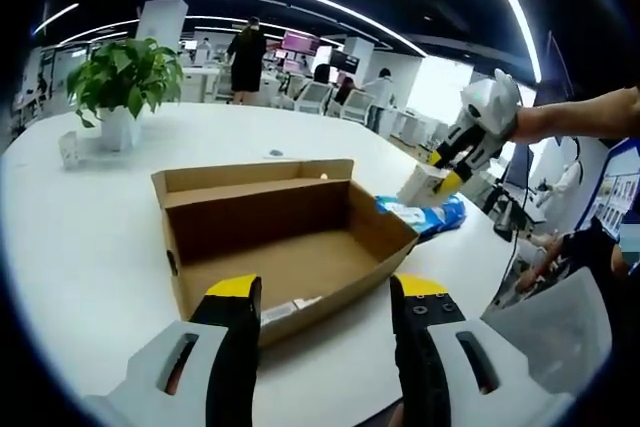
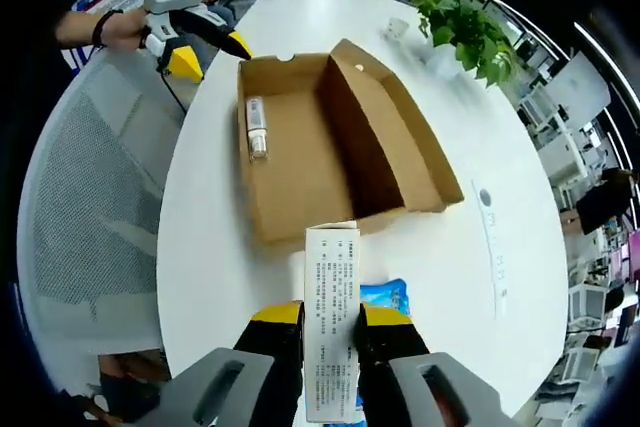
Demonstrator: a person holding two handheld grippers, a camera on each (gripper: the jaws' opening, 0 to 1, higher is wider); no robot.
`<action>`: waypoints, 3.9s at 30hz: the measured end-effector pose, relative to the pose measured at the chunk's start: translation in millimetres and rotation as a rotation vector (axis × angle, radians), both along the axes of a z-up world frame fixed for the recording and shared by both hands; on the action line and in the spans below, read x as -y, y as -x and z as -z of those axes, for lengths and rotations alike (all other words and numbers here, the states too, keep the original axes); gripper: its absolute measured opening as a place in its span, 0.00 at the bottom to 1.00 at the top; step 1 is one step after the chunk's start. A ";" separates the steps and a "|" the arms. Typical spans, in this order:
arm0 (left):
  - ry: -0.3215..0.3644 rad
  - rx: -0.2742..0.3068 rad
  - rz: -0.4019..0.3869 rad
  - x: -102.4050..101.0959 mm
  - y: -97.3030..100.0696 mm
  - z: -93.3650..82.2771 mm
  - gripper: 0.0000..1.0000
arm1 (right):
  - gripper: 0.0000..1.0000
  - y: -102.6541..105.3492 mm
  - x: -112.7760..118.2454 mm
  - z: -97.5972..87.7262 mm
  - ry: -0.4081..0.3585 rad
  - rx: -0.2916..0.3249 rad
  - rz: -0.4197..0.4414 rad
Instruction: Operate the shoe box by opening the lid, removing the specified soft item, and placing it in the target area until the item is outside and the box remains undamaged.
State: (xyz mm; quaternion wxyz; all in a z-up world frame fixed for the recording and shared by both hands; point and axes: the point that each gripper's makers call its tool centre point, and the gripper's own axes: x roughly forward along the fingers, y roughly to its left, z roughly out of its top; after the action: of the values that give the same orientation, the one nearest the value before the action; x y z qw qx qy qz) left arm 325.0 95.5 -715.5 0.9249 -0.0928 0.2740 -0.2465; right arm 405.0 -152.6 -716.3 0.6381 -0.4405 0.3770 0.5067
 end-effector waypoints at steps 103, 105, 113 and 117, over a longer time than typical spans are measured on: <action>-0.181 -0.106 -0.016 -21.6 5.6 38.3 0.53 | 0.17 -113.0 207.0 103.1 0.229 -0.046 -0.027; -0.180 -0.105 -0.015 -22.1 5.3 39.0 0.53 | 0.17 -111.3 207.4 102.6 0.231 -0.059 -0.008; -0.170 -0.093 -0.013 -21.1 4.3 36.5 0.53 | 0.19 -119.7 214.3 98.8 0.234 -0.048 0.028; -0.165 -0.086 -0.014 -21.0 3.0 35.4 0.53 | 0.19 -122.8 218.0 92.9 0.232 -0.033 0.045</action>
State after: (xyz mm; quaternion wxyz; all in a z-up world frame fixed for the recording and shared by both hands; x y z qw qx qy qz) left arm 322.0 116.4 -750.9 0.9184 -0.0287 0.3324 -0.2126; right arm 527.8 -370.5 -809.3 0.5877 -0.4945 0.4532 0.4524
